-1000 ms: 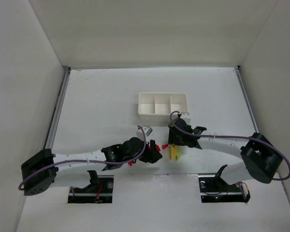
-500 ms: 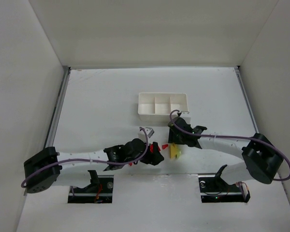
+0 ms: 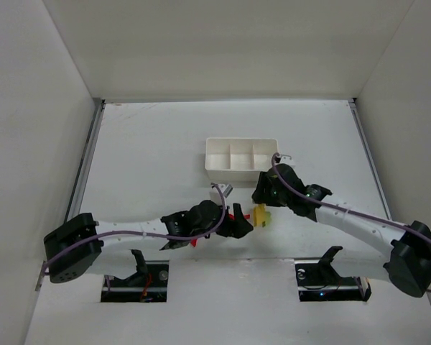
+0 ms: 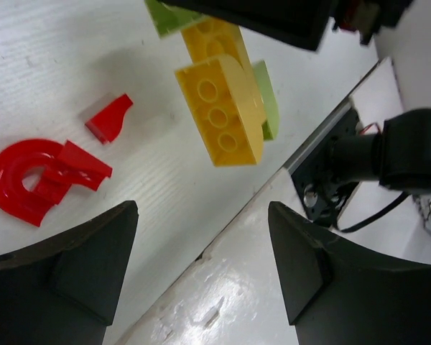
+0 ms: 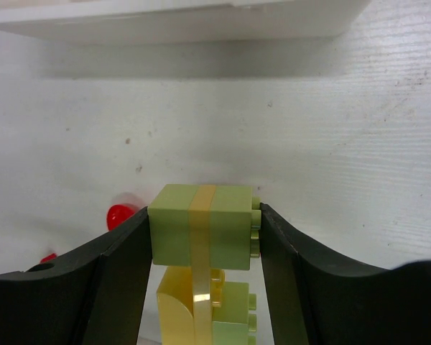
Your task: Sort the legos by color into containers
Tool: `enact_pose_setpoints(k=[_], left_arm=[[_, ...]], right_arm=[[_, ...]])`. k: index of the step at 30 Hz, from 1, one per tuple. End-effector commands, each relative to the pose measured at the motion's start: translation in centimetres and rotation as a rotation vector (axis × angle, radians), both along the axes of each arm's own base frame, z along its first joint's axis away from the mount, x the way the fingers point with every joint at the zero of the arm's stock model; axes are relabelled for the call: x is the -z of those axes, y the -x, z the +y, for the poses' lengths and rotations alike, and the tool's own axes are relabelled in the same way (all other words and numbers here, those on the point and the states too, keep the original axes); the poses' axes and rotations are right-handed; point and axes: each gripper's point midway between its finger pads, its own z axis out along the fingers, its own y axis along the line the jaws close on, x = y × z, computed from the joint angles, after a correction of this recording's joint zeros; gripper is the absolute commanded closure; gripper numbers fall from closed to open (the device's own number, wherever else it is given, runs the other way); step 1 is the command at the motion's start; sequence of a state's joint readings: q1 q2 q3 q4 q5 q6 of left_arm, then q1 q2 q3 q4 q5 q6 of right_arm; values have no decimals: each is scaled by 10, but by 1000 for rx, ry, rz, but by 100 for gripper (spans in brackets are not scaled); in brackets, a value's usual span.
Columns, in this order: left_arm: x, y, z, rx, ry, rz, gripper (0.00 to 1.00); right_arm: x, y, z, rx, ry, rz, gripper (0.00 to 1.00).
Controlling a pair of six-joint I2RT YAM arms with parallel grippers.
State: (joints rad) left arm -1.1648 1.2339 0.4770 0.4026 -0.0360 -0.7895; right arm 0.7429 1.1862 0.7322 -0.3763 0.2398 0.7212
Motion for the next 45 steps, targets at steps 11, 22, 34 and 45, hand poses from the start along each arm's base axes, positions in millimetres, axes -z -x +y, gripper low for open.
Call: enact_pose_setpoints(k=[11,22,34,45], left_arm=[[-67,-41,-30,-125,284,17,30],[-60,-42,-41,-117,264,30,43],[-65,-43,-45,-125,293,34,63],[-60,-40,-48,-120,294,61,70]], right_arm=[[-45,-3,19,-63,-193,-43,59],[-52,-7,30,-77,-252,-57,59],[-53,-13,32,-63,-295,-68,58],[-41,-24,19,2,-246,-89,62]])
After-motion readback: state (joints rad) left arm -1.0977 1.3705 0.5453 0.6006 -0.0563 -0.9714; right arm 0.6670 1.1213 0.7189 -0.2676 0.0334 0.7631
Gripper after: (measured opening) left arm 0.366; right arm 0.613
